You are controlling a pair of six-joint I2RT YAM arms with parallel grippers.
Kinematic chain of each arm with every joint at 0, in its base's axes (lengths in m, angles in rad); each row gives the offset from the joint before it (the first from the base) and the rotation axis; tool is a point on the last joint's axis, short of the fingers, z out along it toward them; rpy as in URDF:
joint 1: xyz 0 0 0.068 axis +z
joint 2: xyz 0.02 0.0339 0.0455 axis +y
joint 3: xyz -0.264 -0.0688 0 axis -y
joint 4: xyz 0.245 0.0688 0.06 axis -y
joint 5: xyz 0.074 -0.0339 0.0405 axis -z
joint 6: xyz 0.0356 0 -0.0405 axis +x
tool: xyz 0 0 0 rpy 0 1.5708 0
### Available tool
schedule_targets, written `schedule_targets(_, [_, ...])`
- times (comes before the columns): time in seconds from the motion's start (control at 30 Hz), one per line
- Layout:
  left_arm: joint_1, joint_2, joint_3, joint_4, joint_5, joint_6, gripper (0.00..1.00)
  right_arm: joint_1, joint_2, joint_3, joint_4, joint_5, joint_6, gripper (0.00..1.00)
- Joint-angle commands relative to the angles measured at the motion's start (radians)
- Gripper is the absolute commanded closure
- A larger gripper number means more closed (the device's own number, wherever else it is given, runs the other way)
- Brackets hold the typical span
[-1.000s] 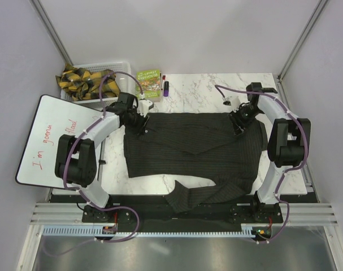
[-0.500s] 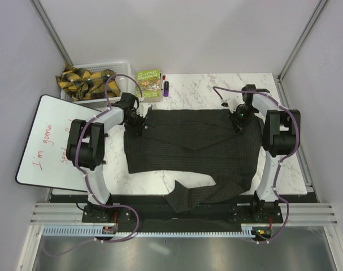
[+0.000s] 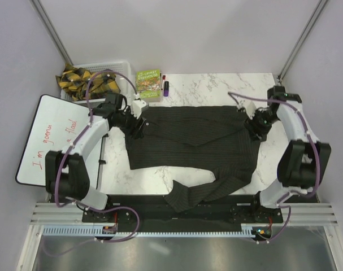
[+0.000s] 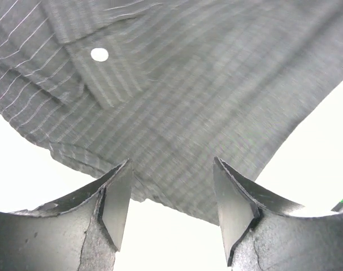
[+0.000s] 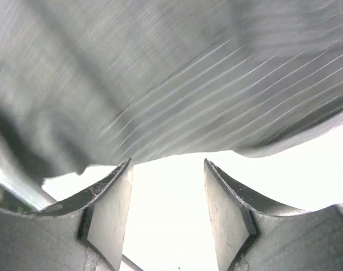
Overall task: Fold and stack the long sleeve shirts
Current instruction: Fold the shirt
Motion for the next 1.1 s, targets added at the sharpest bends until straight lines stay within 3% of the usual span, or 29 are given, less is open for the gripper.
schedule_targets(0.0, [-0.002,-0.121,-0.102,-0.119,0.125,0.170,0.34,-0.002,-0.206,-0.236,-0.249,-0.040,-0.343,0.41])
schedule_targets(0.17, [-0.003,-0.182,-0.199,-0.139,0.146,0.221,0.34,0.041,-0.346,-0.520,-0.193,0.017,-0.434,0.45])
schedule_targets(0.33, [-0.003,-0.189,-0.236,-0.141,0.133,0.236,0.36,0.142,-0.383,-0.632,-0.021,0.061,-0.297,0.50])
schedule_targets(0.47, [-0.003,-0.199,-0.250,-0.141,0.123,0.271,0.36,0.155,-0.350,-0.643,0.067,0.095,-0.236,0.53])
schedule_targets(0.9, [-0.003,-0.209,-0.346,-0.138,0.089,0.403,0.40,0.158,-0.316,-0.649,0.071,0.137,-0.211,0.62])
schedule_targets(1.0, [-0.007,-0.231,-0.380,-0.131,0.110,0.456,0.39,0.158,-0.320,-0.654,0.091,0.147,-0.196,0.76])
schedule_targets(1.07, [-0.011,-0.250,-0.406,-0.118,0.107,0.466,0.42,0.156,-0.314,-0.644,0.087,0.138,-0.176,0.95])
